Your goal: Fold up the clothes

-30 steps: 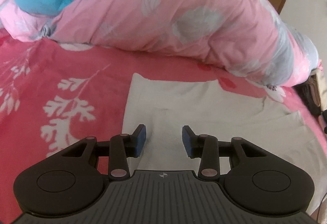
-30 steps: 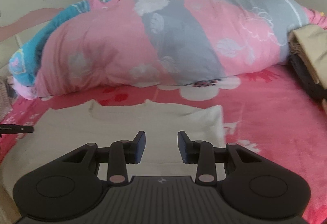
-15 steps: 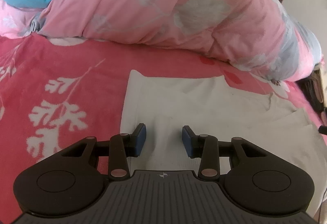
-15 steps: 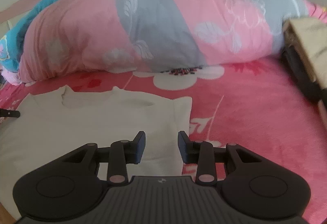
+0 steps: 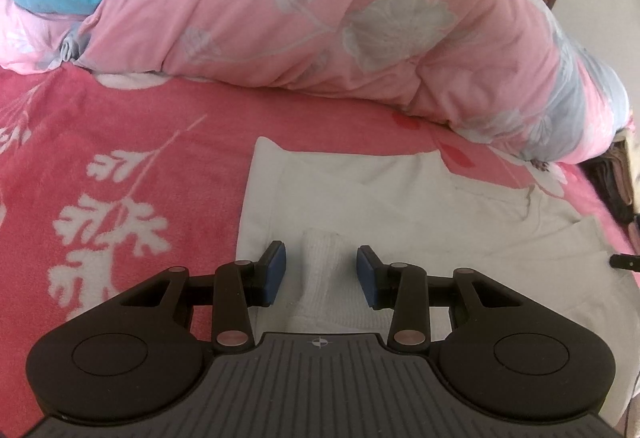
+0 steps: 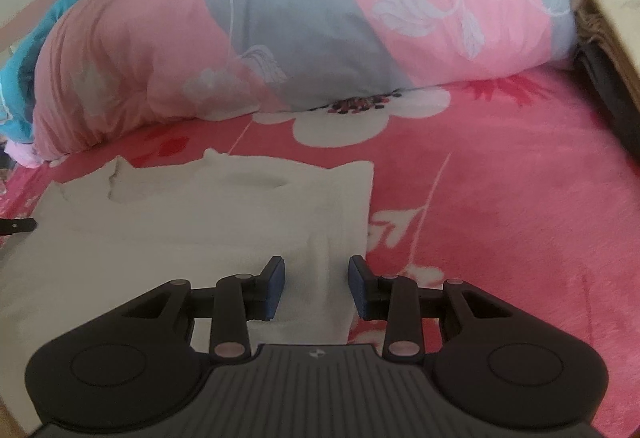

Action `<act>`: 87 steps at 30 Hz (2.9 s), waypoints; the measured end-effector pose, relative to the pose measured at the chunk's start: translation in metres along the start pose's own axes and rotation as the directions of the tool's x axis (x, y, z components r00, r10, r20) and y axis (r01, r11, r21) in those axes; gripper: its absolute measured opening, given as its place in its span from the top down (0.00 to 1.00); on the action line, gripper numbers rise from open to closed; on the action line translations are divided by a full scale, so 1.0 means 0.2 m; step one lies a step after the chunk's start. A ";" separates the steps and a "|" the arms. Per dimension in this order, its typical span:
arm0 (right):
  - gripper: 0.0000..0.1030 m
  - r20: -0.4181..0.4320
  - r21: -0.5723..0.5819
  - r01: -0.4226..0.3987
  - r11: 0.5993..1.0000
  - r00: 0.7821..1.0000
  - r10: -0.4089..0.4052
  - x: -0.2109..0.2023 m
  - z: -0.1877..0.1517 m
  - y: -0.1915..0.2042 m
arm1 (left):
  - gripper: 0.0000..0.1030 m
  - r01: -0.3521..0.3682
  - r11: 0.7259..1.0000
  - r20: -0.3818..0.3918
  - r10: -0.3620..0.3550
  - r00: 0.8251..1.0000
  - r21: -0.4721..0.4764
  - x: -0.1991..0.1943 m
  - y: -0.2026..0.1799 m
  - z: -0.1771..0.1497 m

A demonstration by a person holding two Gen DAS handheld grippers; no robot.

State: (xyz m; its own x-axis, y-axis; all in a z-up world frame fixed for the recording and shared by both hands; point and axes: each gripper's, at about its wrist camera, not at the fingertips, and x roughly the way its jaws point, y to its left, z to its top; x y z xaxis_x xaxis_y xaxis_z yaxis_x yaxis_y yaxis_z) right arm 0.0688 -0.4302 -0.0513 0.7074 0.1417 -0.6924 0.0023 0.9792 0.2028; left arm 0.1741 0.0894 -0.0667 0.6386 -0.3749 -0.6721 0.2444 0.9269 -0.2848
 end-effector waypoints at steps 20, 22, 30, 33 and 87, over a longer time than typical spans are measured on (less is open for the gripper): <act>0.74 0.064 -0.092 -0.049 0.995 0.996 0.055 -0.09 0.00 0.07 | 0.62 0.003 1.000 0.026 -0.004 1.000 0.004 -0.04 0.01 -0.01; 0.75 0.064 -0.091 -0.051 0.995 0.996 0.057 -0.09 0.00 0.07 | 0.62 0.009 1.000 0.028 -0.010 1.000 0.012 -0.05 0.01 -0.01; 0.74 0.021 0.004 -0.085 0.996 0.996 0.085 -0.02 0.01 0.00 | 0.62 0.068 0.995 0.019 -0.070 0.997 0.069 -0.08 0.01 -0.02; 0.73 0.009 0.028 -0.091 0.995 0.996 0.091 0.00 0.01 -0.01 | 0.62 0.081 0.992 0.017 -0.083 0.996 0.100 -0.07 0.00 -0.01; 0.97 0.401 -0.262 0.282 0.923 0.902 -0.162 -0.27 0.19 0.39 | 0.95 -0.069 0.979 0.274 0.015 0.962 0.192 -0.14 -0.18 0.22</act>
State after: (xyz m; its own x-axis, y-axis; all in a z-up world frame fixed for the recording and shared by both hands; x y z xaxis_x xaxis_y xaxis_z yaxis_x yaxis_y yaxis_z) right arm 0.0576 -0.3673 0.0275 0.9208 -0.0887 -0.3797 0.0165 0.9818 -0.1894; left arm 0.1793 0.0679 -0.0078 0.8174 -0.3422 -0.4635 0.3351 0.9368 -0.1007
